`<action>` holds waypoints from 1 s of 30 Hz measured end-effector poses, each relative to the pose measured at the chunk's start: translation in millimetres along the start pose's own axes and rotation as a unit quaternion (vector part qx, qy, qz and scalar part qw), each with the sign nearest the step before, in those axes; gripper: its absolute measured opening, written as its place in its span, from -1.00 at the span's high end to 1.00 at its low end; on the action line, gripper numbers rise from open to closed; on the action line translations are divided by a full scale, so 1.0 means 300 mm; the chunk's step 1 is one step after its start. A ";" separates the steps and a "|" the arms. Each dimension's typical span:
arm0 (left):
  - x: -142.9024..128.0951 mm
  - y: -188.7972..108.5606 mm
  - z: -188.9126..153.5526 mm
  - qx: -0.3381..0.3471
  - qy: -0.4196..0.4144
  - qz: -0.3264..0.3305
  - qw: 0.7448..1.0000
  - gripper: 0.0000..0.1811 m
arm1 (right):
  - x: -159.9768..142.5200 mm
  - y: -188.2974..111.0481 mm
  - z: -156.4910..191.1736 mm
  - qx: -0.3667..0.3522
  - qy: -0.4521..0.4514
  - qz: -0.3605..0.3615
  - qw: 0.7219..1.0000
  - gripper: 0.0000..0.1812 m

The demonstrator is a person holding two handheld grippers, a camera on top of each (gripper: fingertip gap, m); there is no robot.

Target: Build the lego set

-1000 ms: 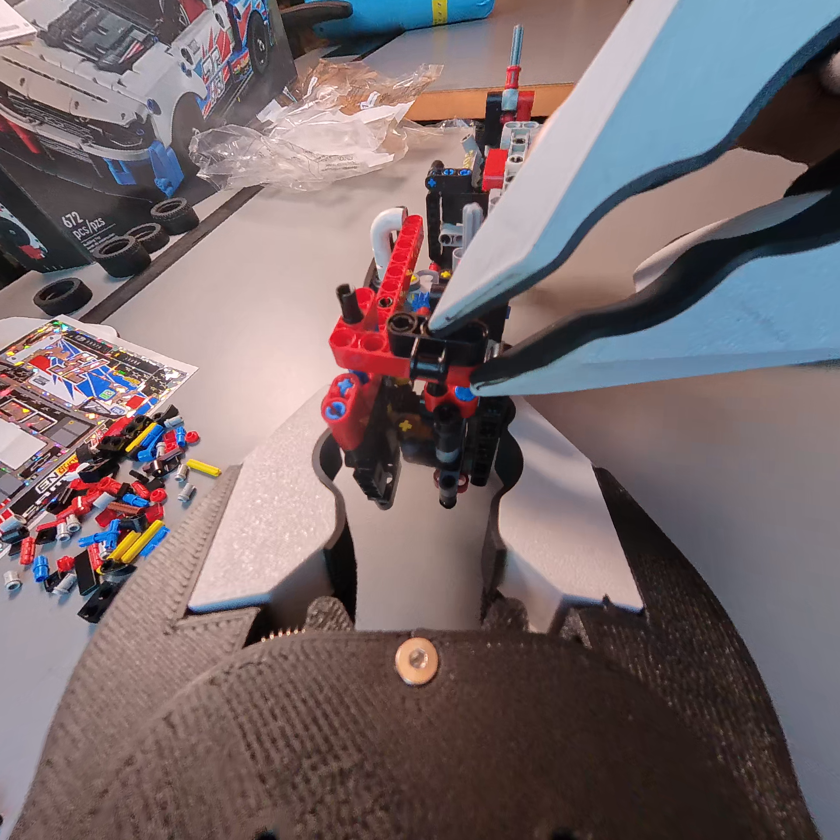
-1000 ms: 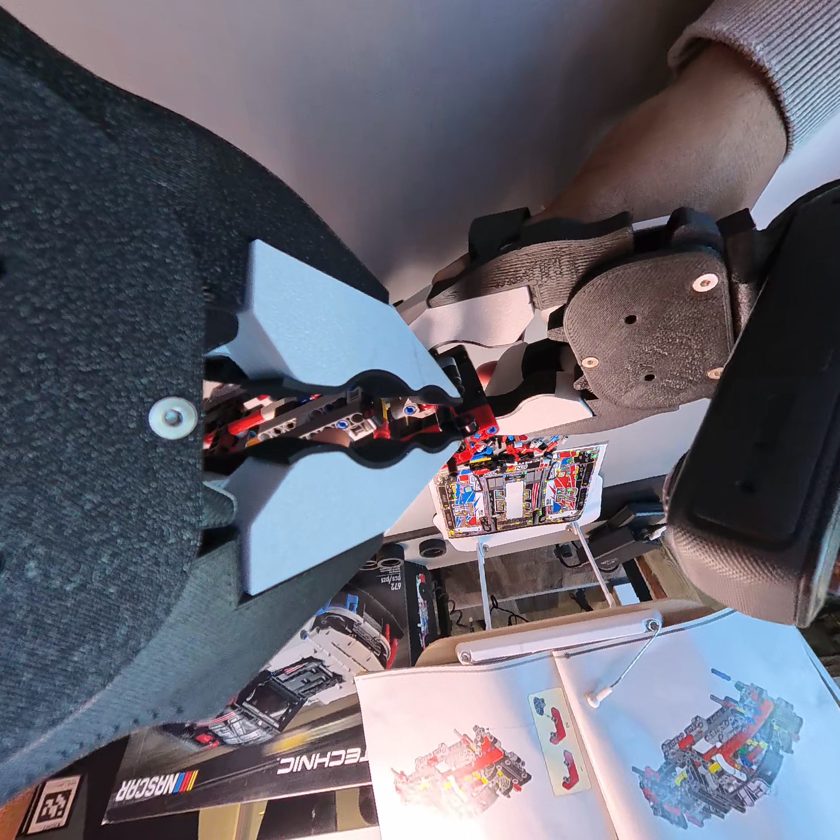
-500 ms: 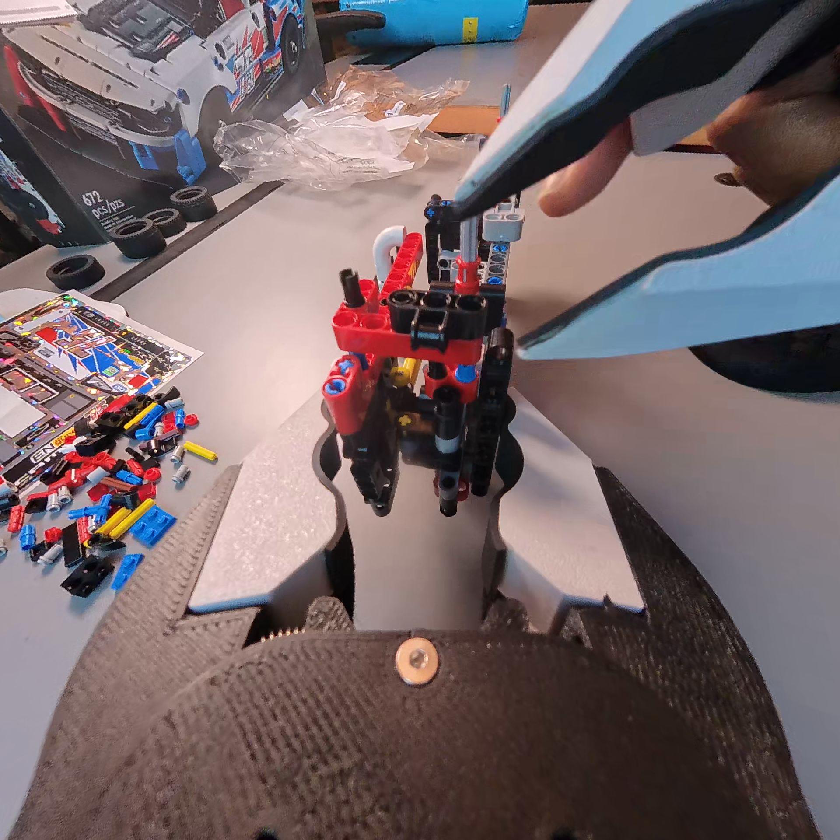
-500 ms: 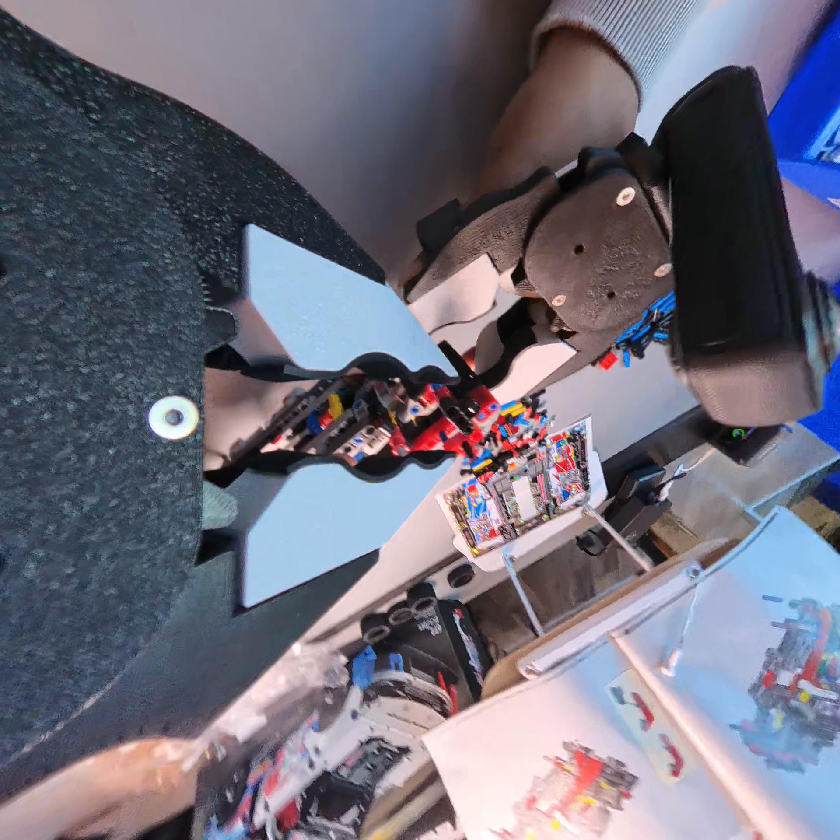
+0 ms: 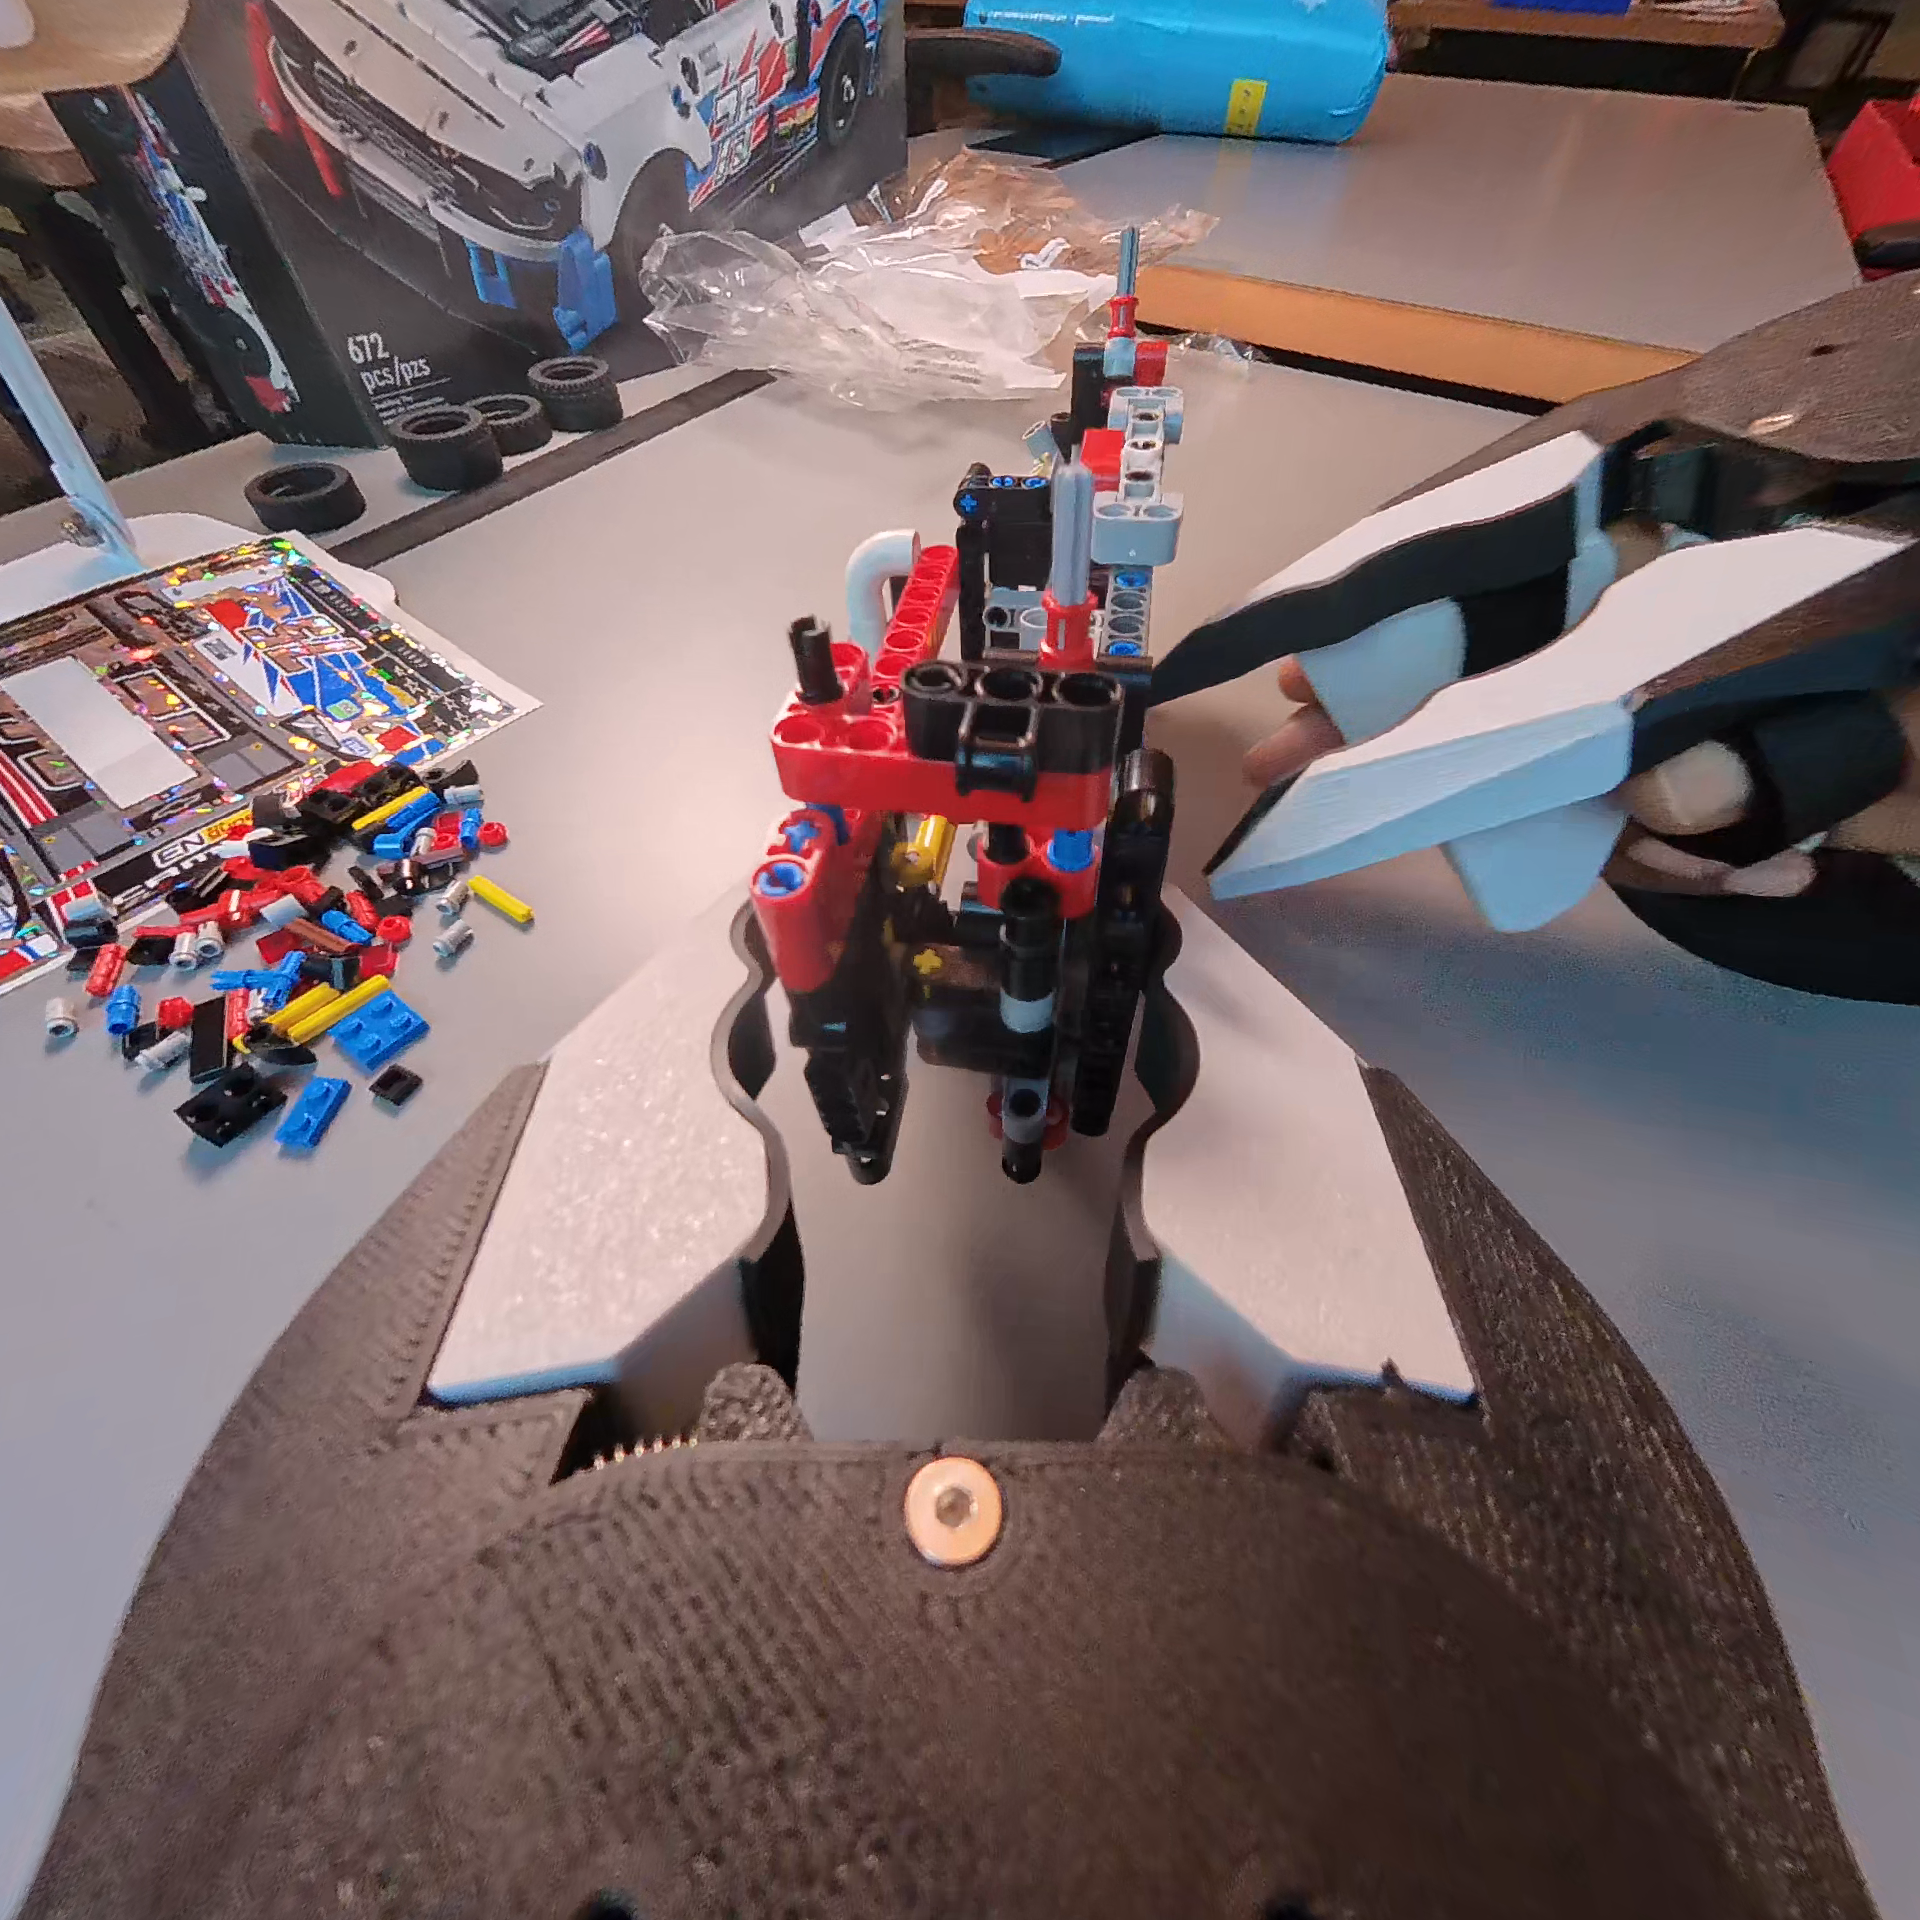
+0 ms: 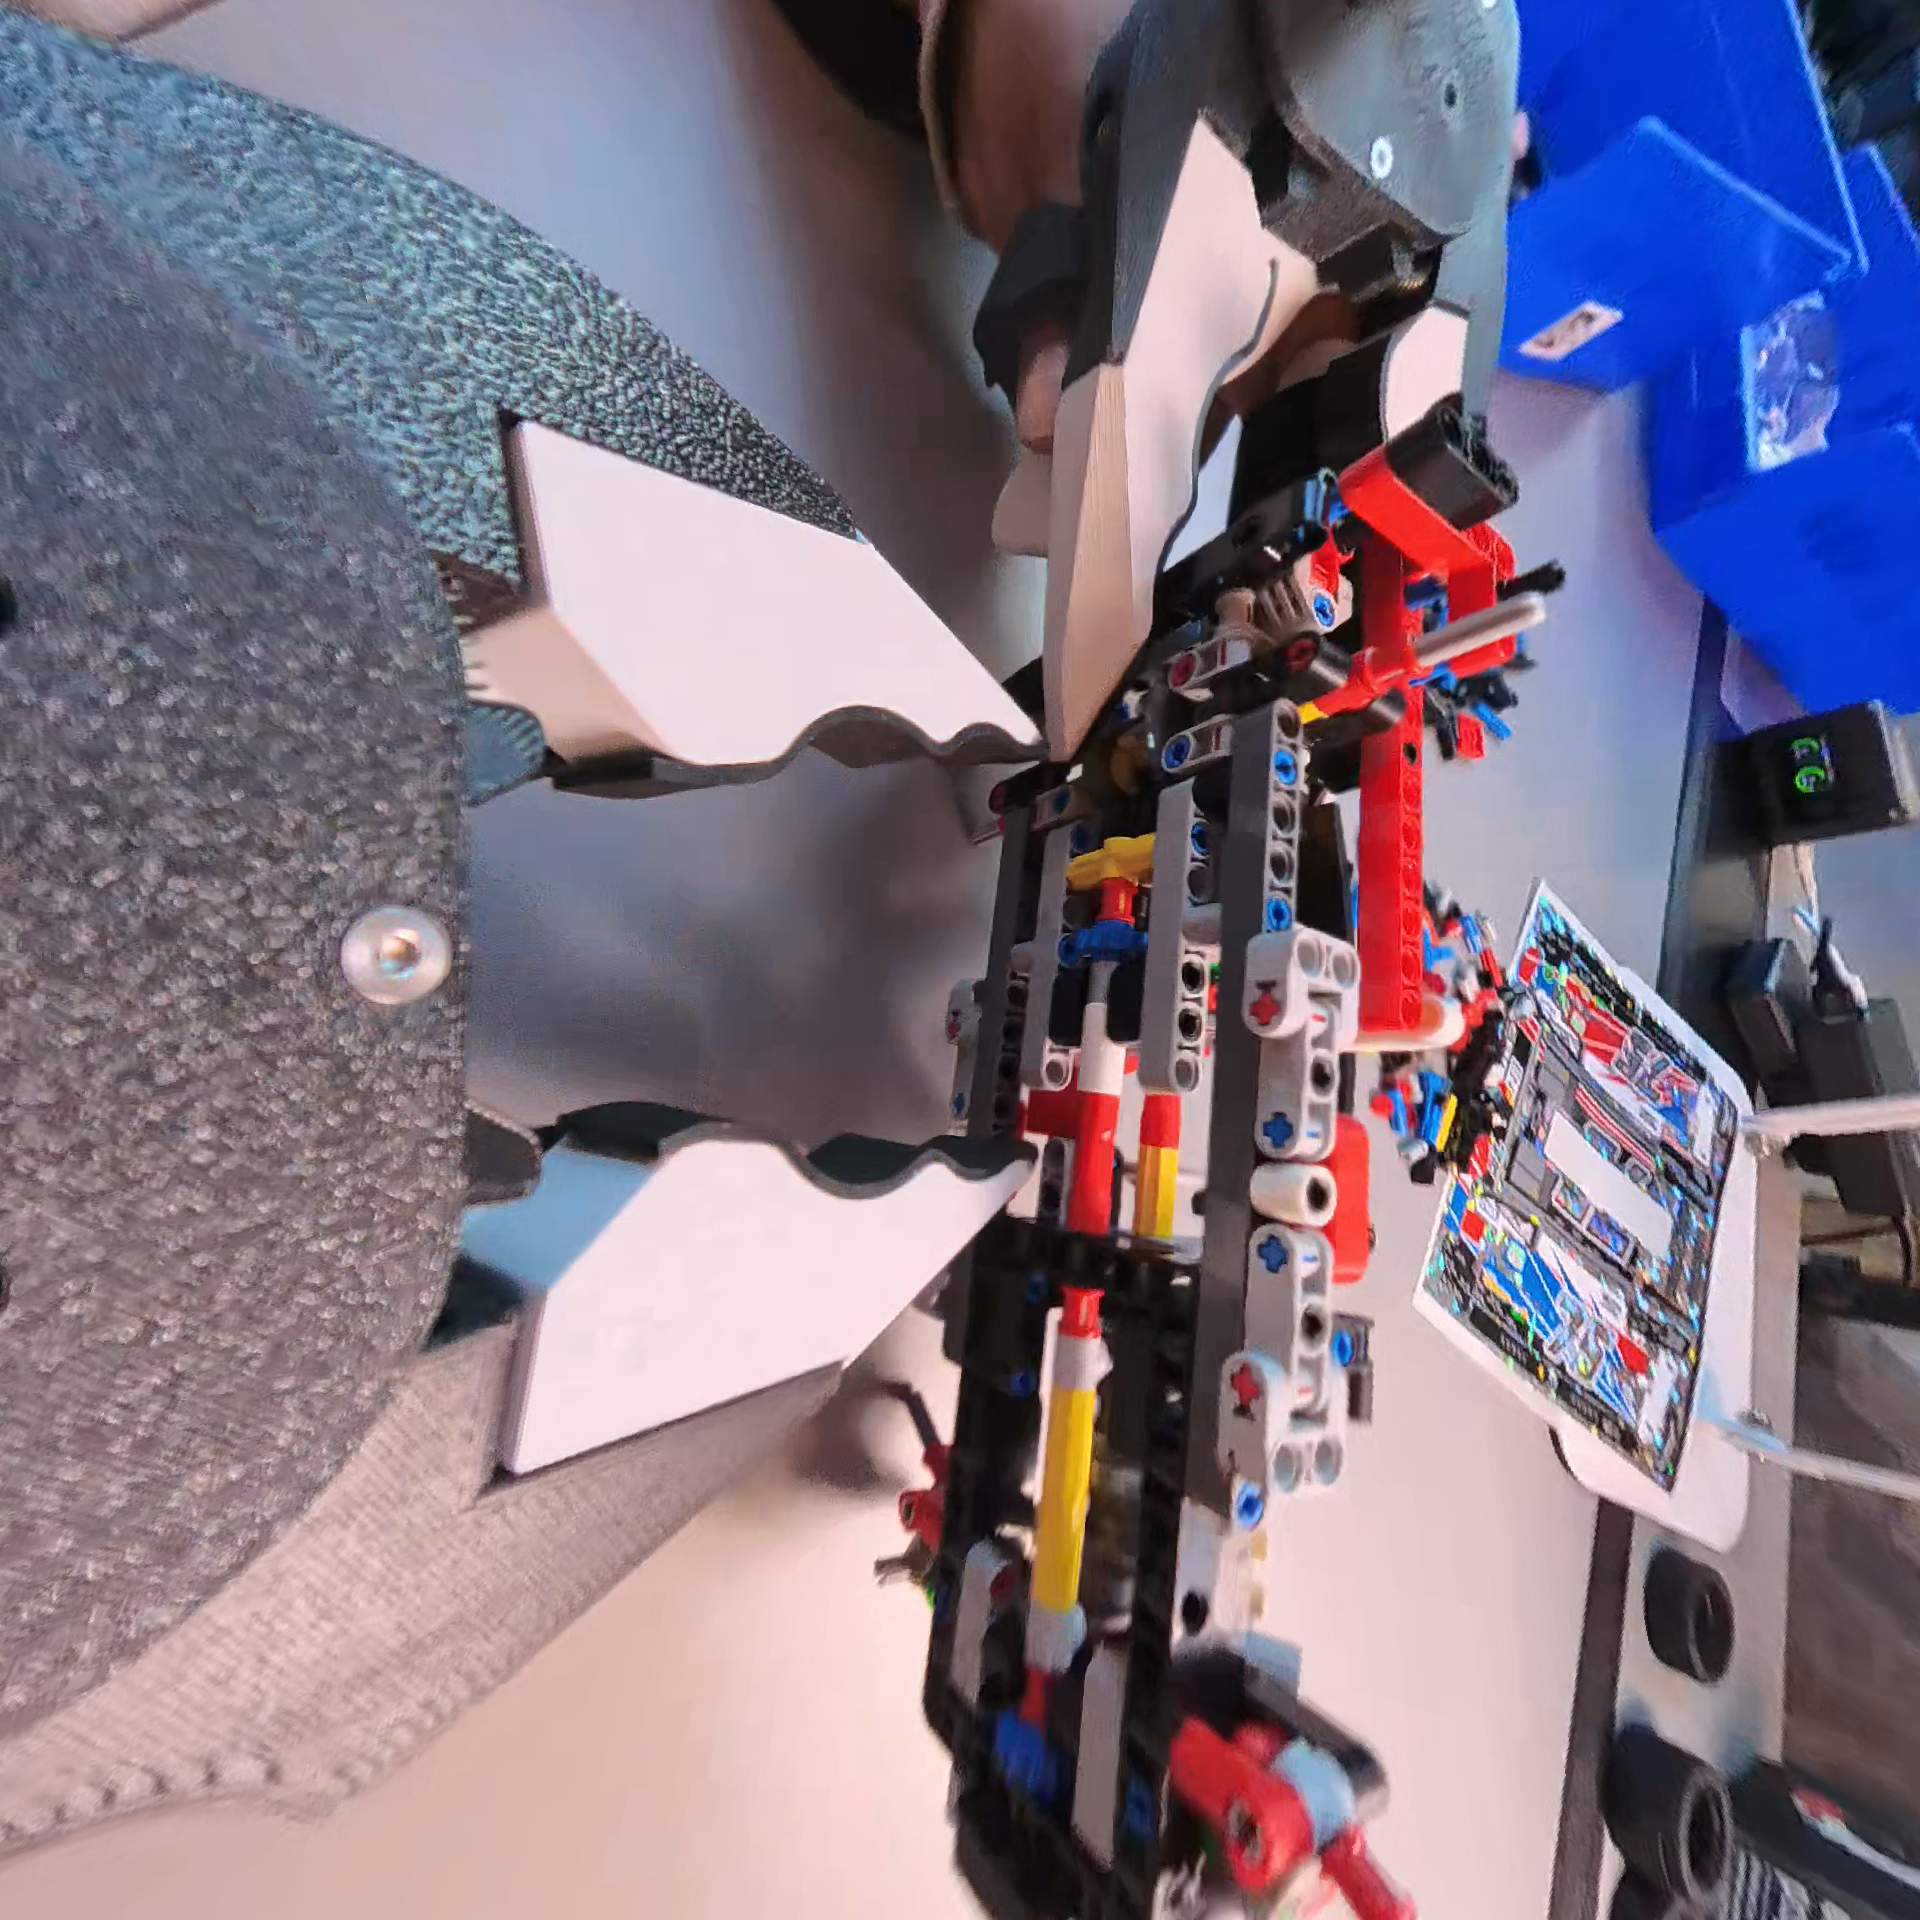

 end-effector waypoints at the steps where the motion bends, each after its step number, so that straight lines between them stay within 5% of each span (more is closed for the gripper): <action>1: 0.003 -0.003 -0.015 -0.006 0.002 -0.001 1.000 0.24 | -0.002 0.010 0.007 0.016 -0.008 -0.002 1.000 0.22; 7: -0.012 -0.035 -0.127 -0.072 0.000 0.003 0.997 0.15 | -0.010 0.025 0.002 0.102 -0.080 -0.007 0.991 0.33; 11: -0.060 -0.048 -0.168 -0.111 -0.003 0.033 0.993 0.15 | 0.003 0.024 0.004 0.223 -0.119 -0.001 0.968 0.34; 16: -0.031 -0.052 -0.196 -0.112 0.029 0.012 0.993 0.35 | 0.034 0.014 -0.012 0.333 -0.097 -0.010 0.938 0.40; 30: -0.025 -0.005 -0.238 -0.062 0.160 0.030 0.985 0.43 | -0.031 -0.049 -0.048 0.249 -0.124 -0.011 0.961 0.35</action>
Point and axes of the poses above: each gripper's, where its closed fingertips meet, y out along the fingers, x out of its top, z = x × y across the jaws, the point moved 1 cm from there along -y, back along the fingers, and after that the axes turned 9 degrees about -x, right-handed, at the moved point
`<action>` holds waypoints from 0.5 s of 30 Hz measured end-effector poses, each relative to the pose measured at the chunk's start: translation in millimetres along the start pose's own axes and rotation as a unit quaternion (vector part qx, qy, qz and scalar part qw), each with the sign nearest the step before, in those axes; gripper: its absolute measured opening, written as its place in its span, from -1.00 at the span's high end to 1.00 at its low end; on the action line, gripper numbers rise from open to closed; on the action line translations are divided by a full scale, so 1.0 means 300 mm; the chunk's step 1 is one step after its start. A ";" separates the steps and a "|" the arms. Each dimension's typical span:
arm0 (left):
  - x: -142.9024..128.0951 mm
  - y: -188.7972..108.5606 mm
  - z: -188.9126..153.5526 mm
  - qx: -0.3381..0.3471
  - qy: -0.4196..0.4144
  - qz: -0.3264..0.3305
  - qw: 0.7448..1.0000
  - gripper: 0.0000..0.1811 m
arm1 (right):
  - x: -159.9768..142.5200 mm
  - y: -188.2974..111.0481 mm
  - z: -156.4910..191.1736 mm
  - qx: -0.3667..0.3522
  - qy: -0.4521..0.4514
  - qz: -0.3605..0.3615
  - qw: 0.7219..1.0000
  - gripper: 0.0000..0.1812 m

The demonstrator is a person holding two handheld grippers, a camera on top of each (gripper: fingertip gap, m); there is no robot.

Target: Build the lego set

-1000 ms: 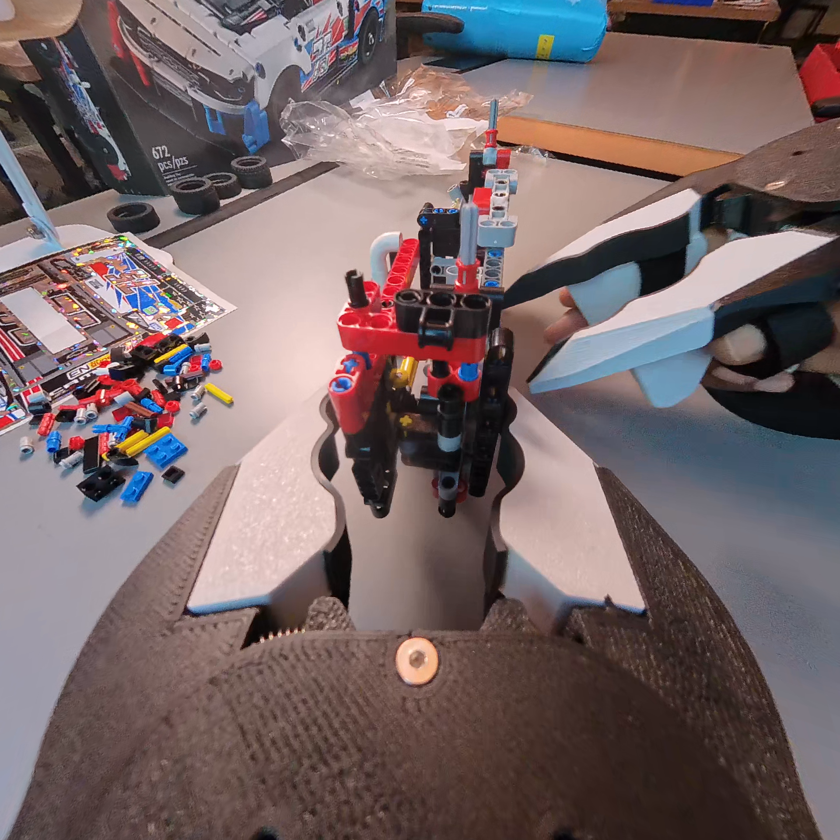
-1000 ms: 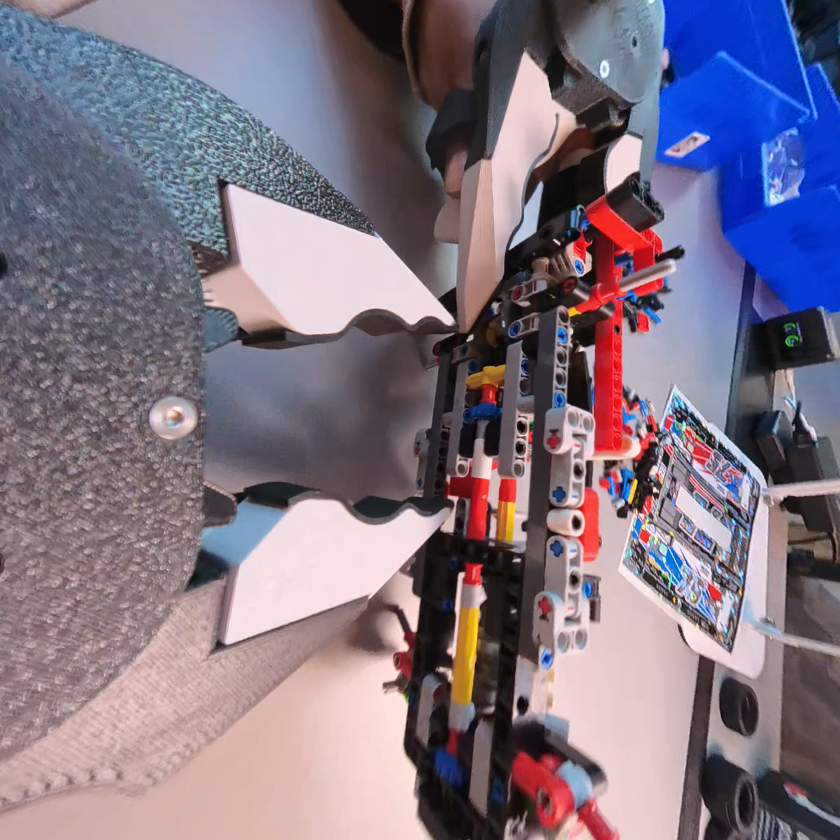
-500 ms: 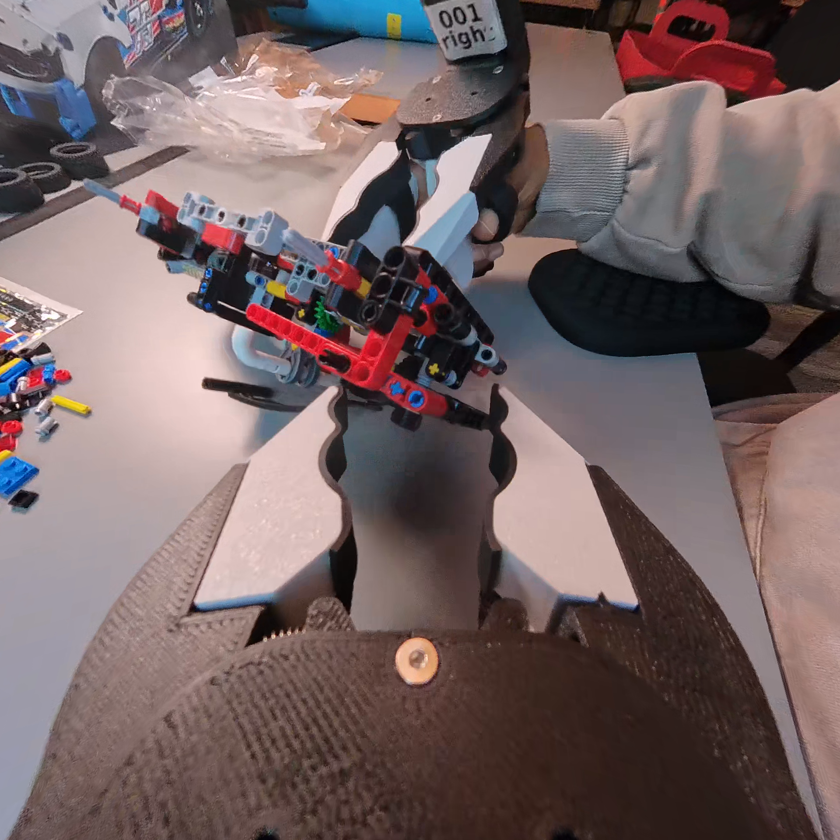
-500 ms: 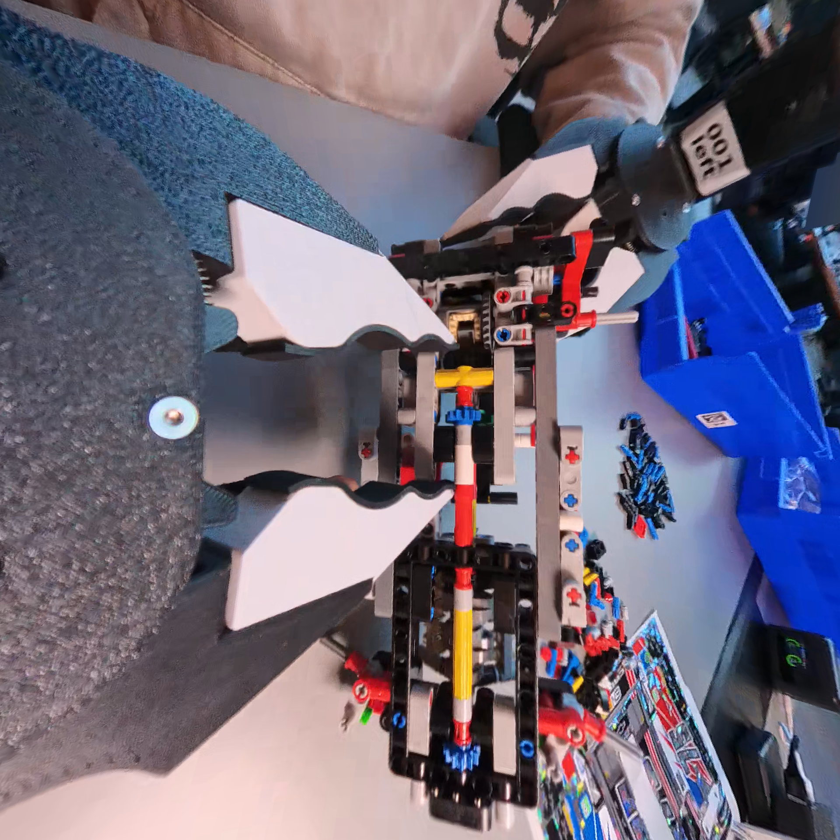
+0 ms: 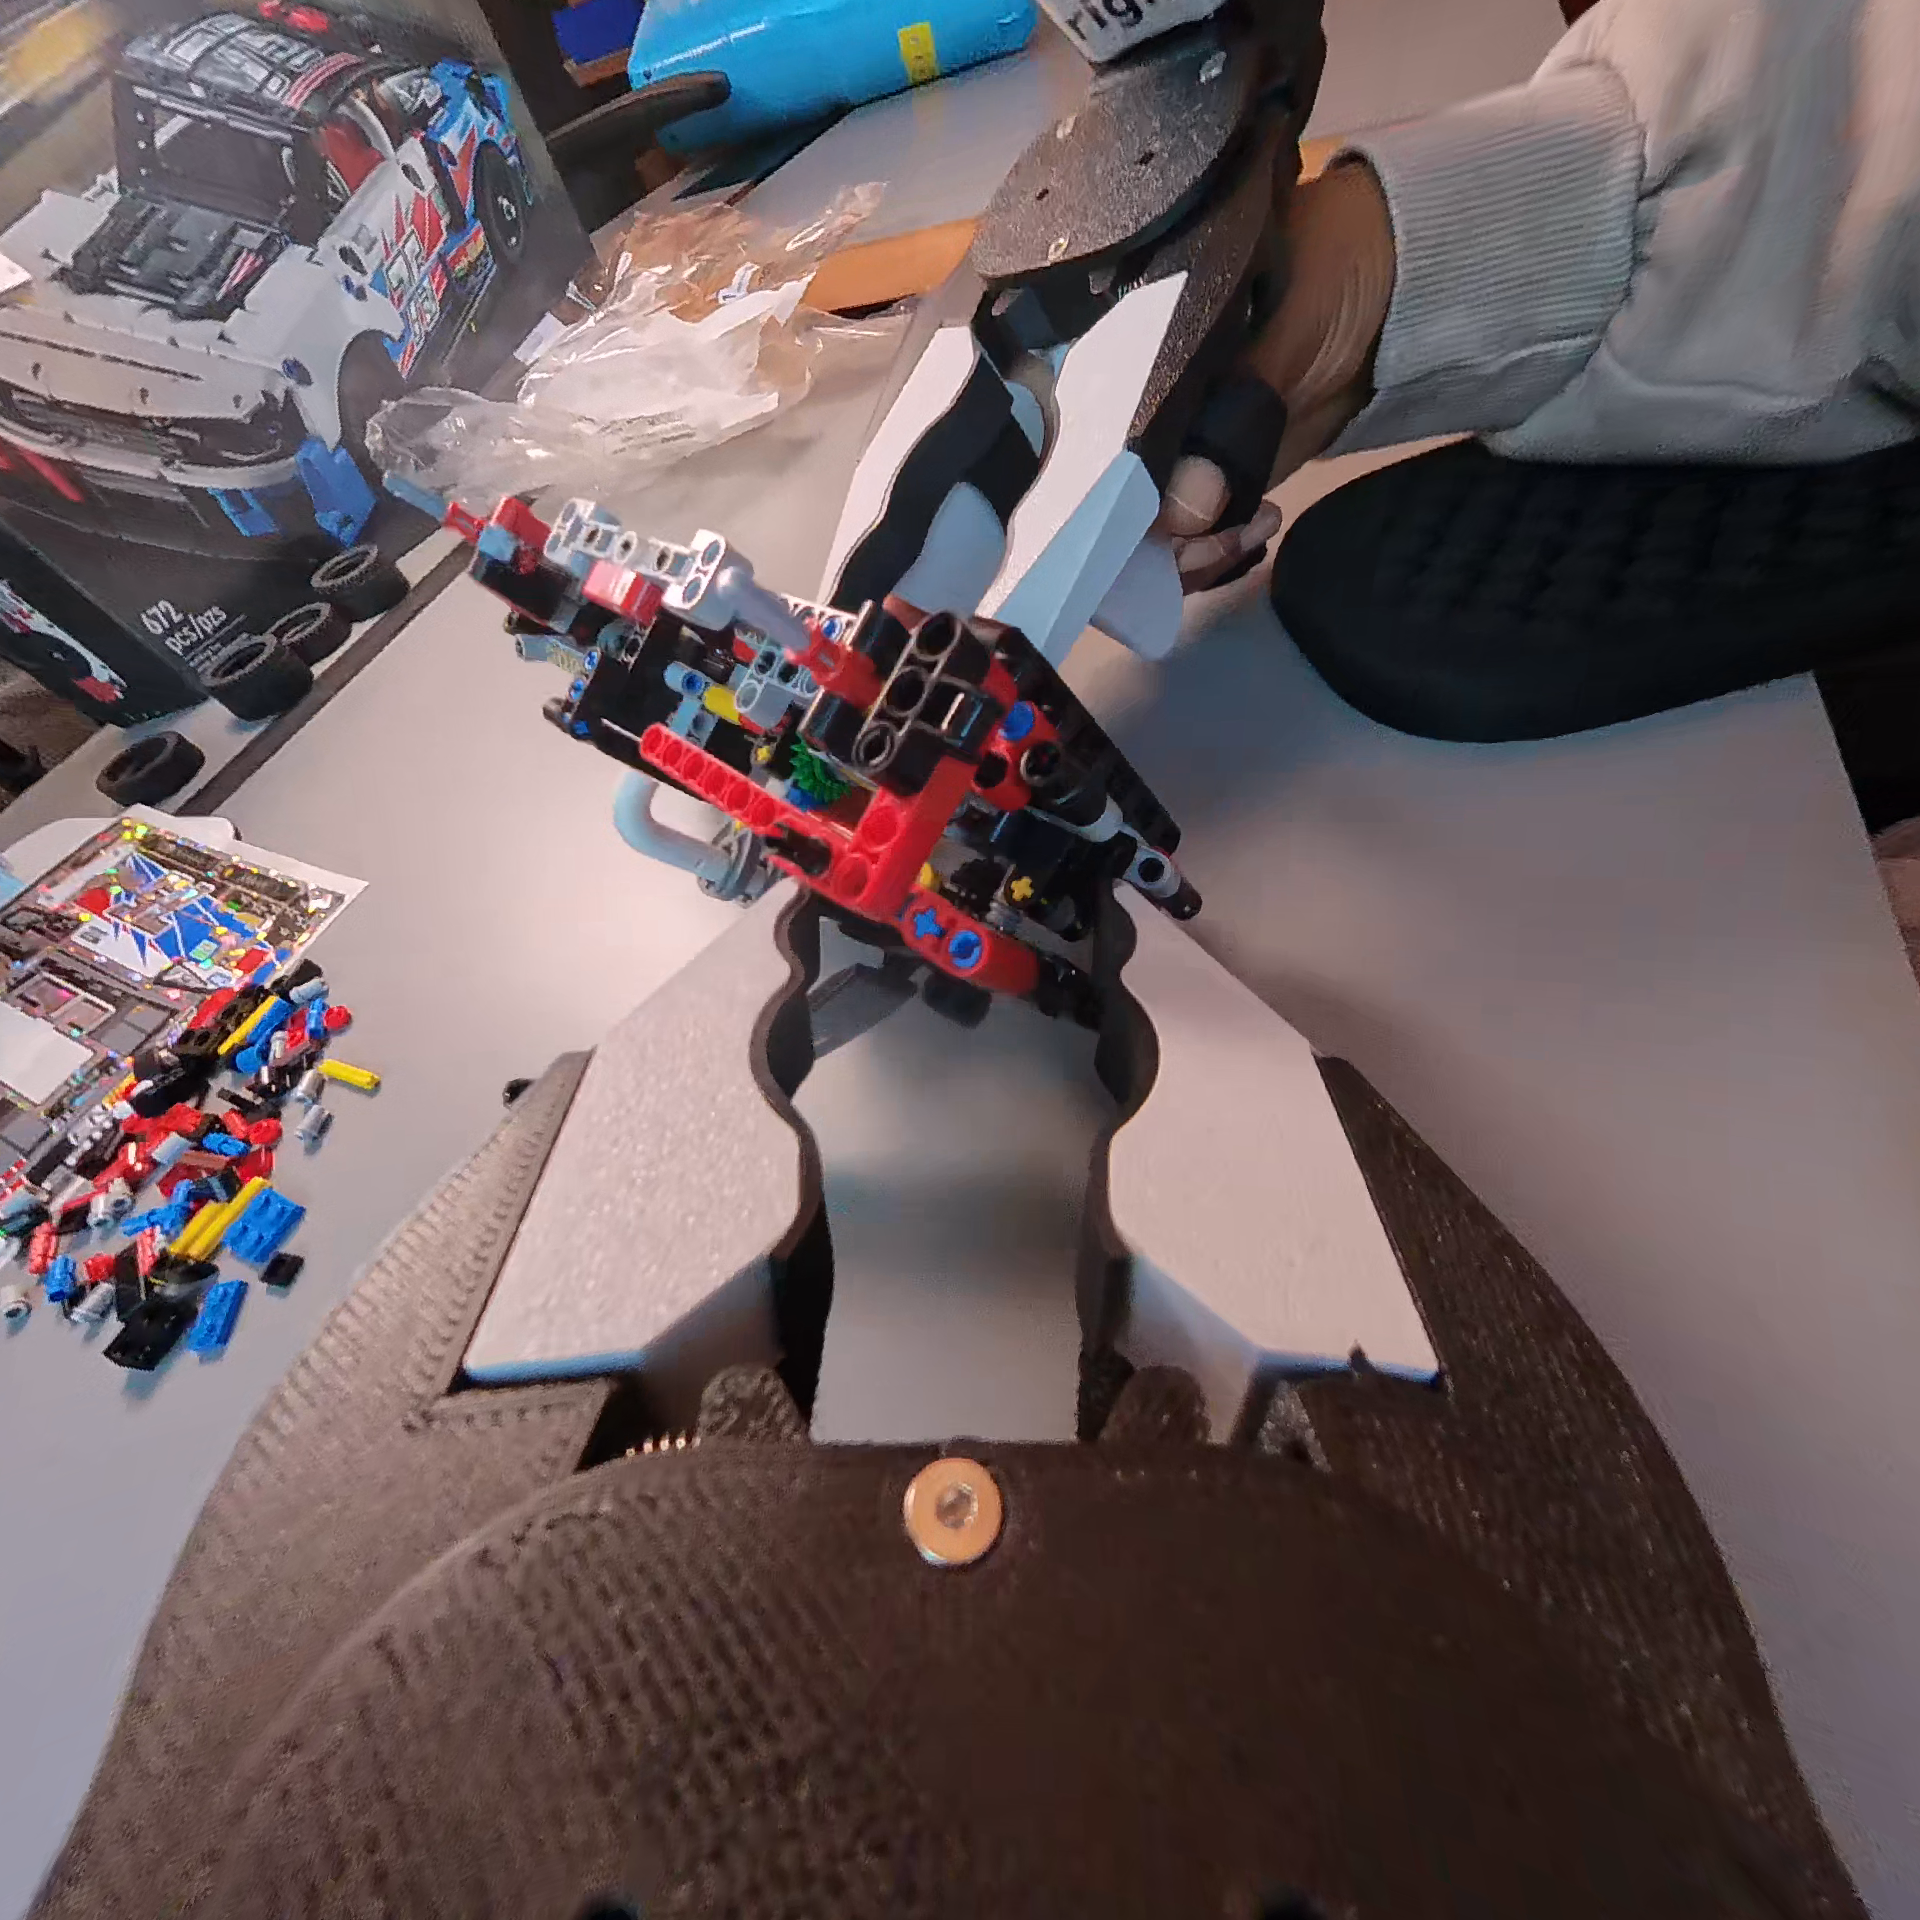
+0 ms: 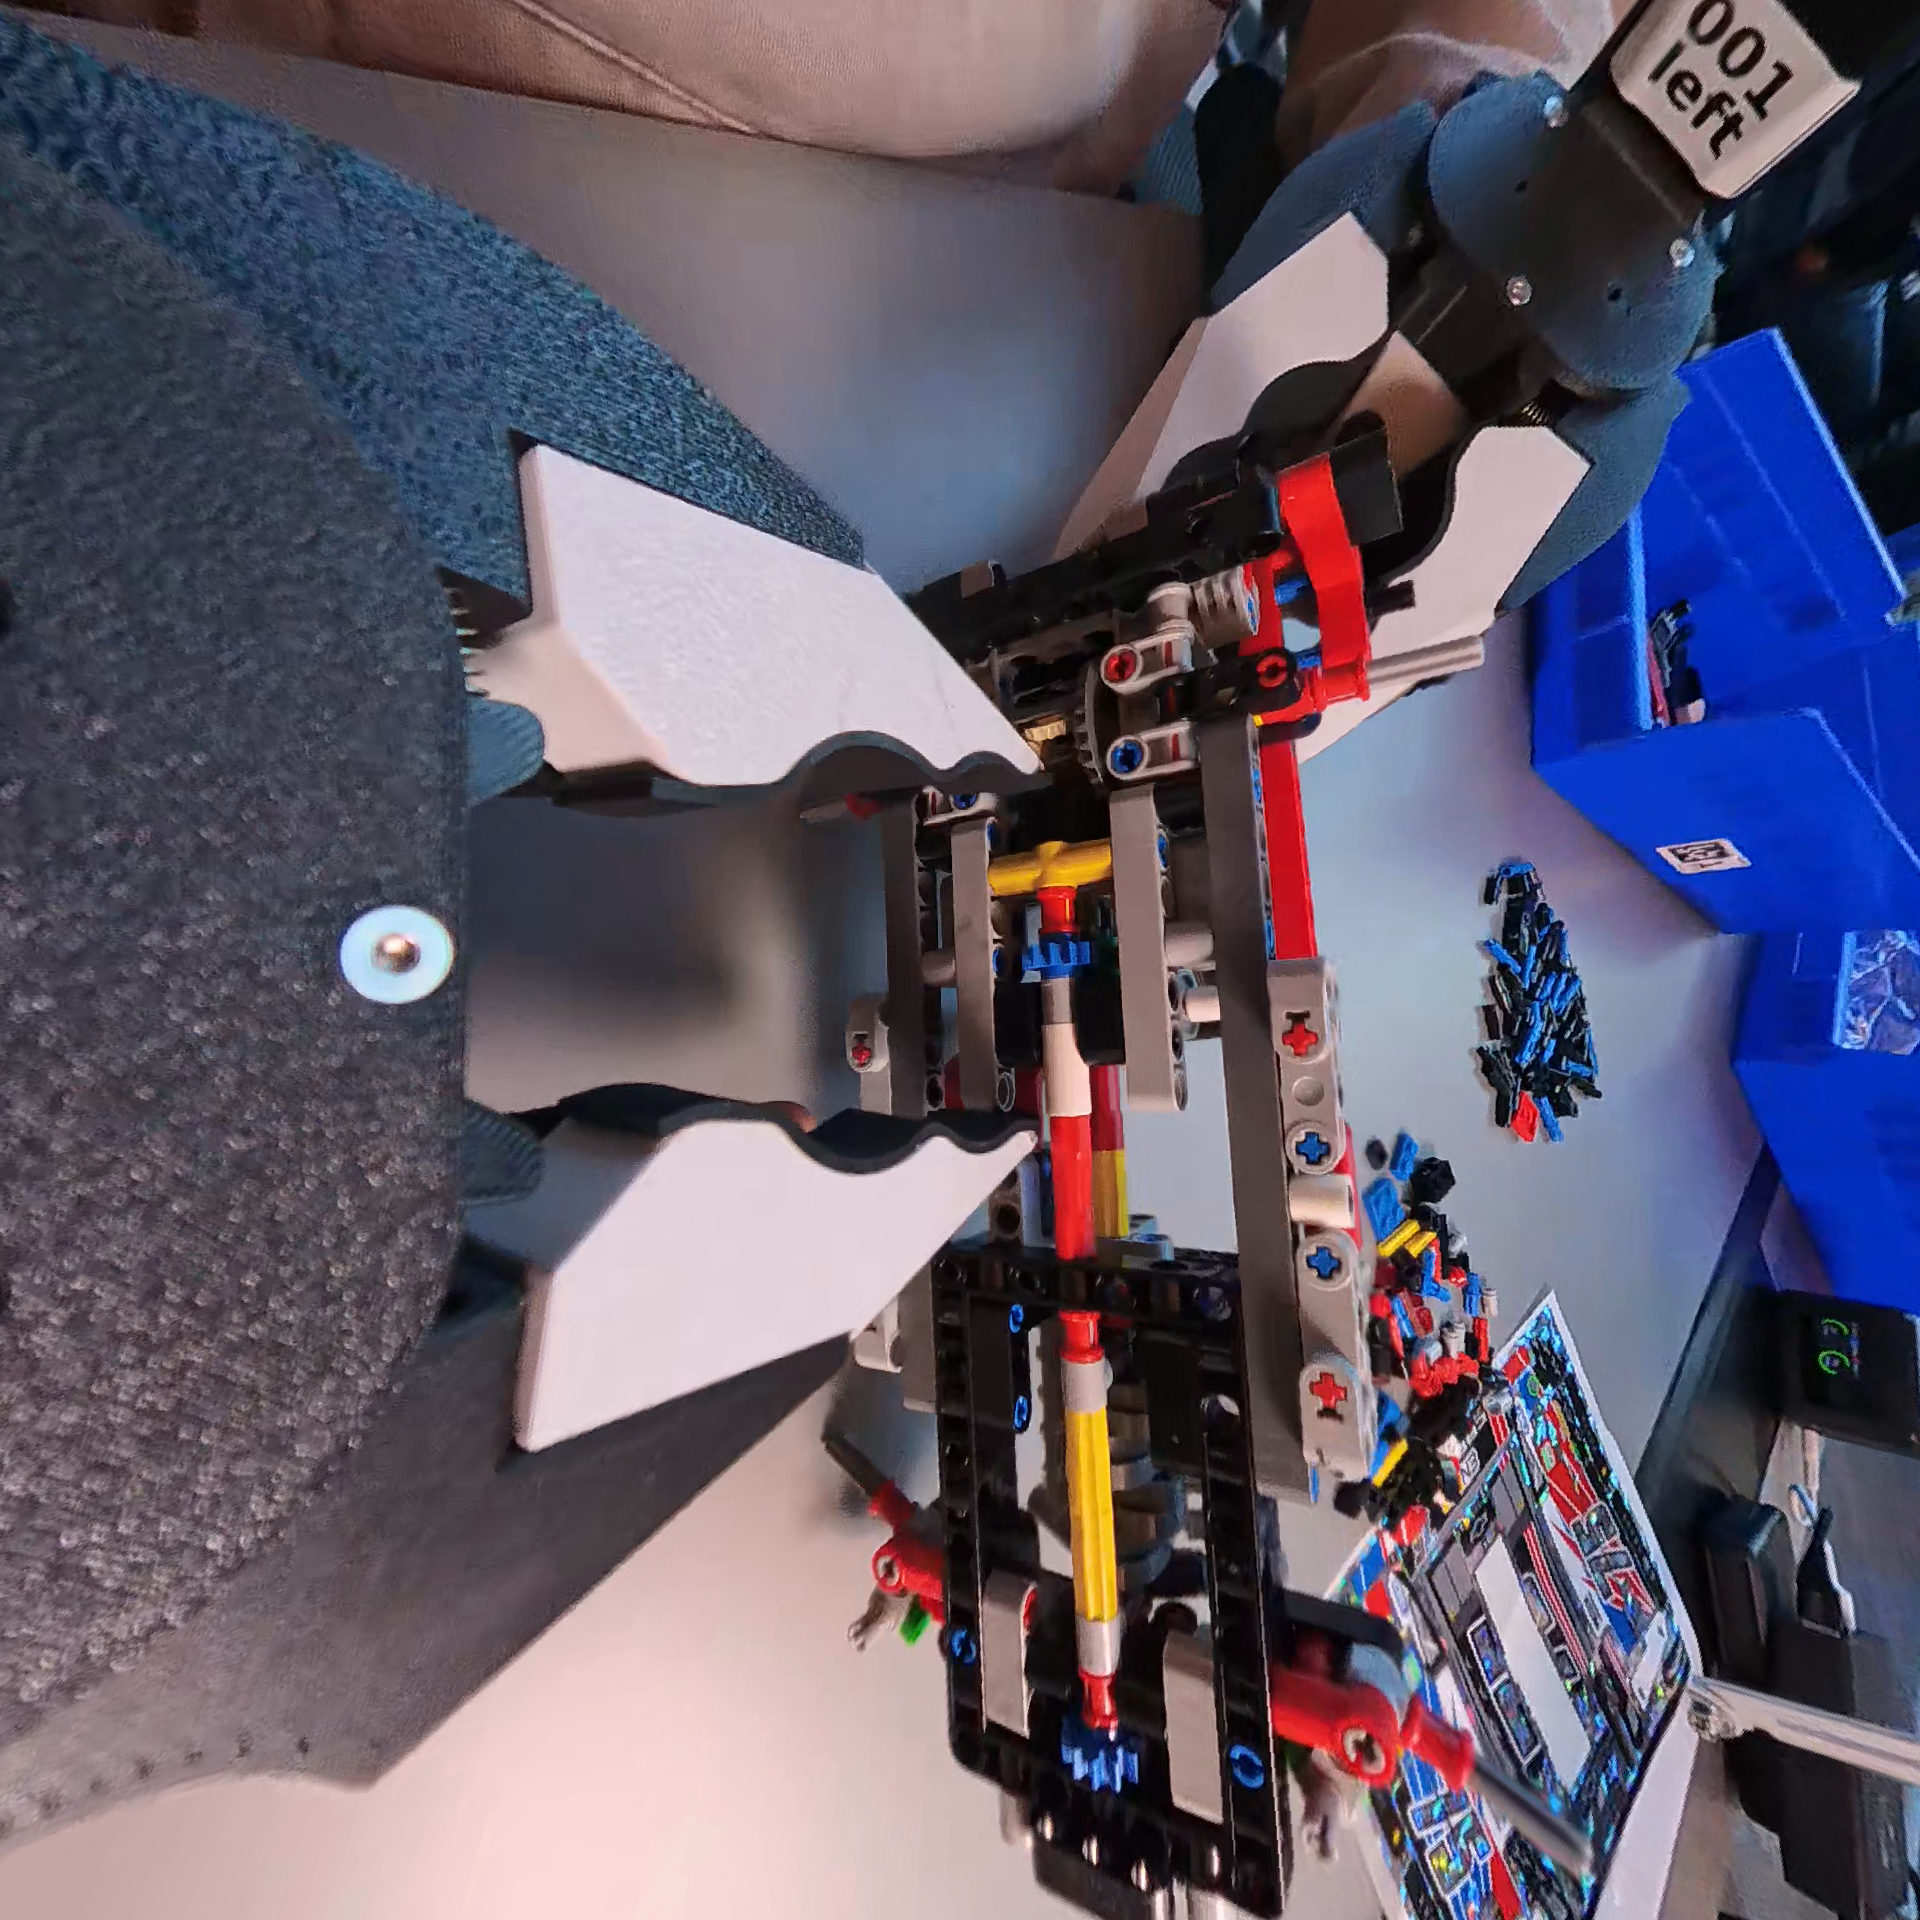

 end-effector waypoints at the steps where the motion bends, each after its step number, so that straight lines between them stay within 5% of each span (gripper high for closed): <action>1: 0.006 0.004 -0.007 0.002 0.018 0.000 1.000 0.43 | -0.002 -0.007 0.003 -0.009 -0.004 0.002 1.000 0.35; 11: 0.052 0.037 -0.045 0.008 0.075 0.001 0.997 0.43 | -0.019 -0.132 0.013 -0.079 -0.017 0.027 0.996 0.35; 15: 0.062 0.042 -0.052 0.010 0.087 0.002 0.996 0.44 | -0.054 -0.194 0.130 -0.048 -0.014 0.067 0.996 0.40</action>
Point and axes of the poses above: each gripper's, where its closed fingertips meet, y out along the fingers, x out of its top, z = x × y across the jaws, the point moved 1 cm from there along -y, back along the fingers, and after that the axes turned 9 degrees about -x, right-handed, at the moved point
